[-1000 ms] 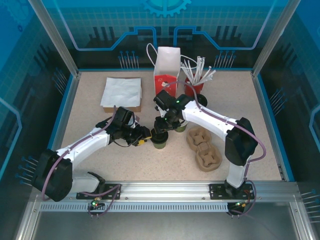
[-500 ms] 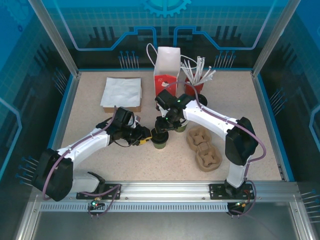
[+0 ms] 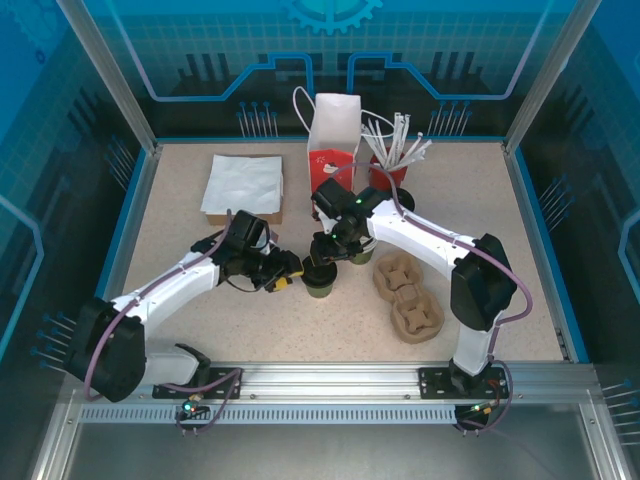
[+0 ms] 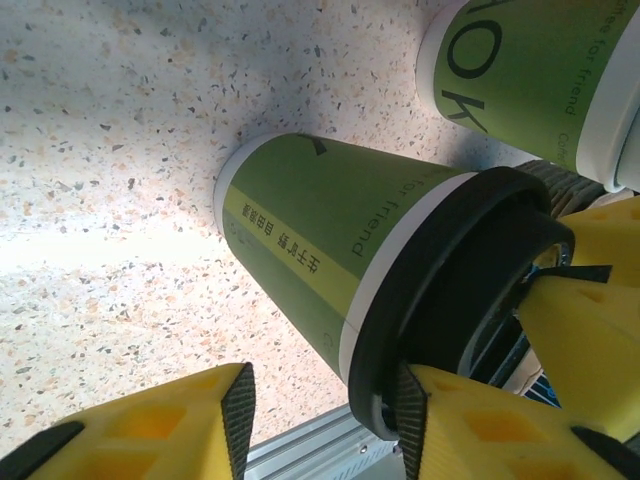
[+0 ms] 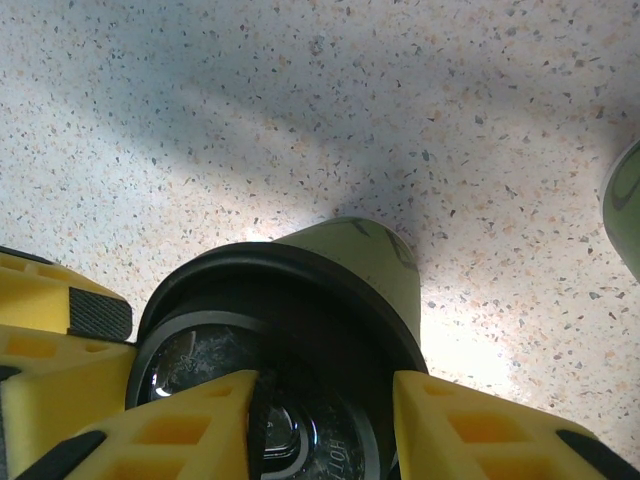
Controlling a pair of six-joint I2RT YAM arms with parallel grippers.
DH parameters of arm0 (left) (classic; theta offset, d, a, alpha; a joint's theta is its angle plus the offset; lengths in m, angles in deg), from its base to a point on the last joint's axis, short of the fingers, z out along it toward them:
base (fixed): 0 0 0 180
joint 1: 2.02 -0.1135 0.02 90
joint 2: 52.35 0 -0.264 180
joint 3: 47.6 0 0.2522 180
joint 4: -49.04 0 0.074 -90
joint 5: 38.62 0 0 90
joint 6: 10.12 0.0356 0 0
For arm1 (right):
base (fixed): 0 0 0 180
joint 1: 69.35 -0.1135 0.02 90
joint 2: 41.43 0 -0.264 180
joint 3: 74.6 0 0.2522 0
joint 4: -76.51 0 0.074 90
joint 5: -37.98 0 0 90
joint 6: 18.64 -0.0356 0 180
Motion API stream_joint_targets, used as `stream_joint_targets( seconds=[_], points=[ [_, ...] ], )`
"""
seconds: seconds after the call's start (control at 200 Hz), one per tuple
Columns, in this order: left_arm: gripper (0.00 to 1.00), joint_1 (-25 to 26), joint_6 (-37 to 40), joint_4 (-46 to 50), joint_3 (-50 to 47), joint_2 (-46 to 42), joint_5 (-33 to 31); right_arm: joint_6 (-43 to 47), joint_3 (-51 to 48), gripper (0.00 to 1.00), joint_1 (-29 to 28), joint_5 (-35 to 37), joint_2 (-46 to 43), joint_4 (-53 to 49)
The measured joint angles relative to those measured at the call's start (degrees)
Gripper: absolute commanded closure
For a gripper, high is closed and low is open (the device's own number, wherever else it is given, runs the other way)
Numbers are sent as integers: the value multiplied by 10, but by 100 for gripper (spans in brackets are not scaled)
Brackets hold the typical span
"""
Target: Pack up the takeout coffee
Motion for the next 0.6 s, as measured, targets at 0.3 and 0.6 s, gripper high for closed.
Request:
stream_joint_targets(
  seconds=[0.3,0.6],
  points=[
    [43,0,-19,6,9,-11,0,2,0,60,0,0,0,0],
    [28,0,-23,22,51,-32,-29,6,17,51,0,15,-9,-5]
  ],
)
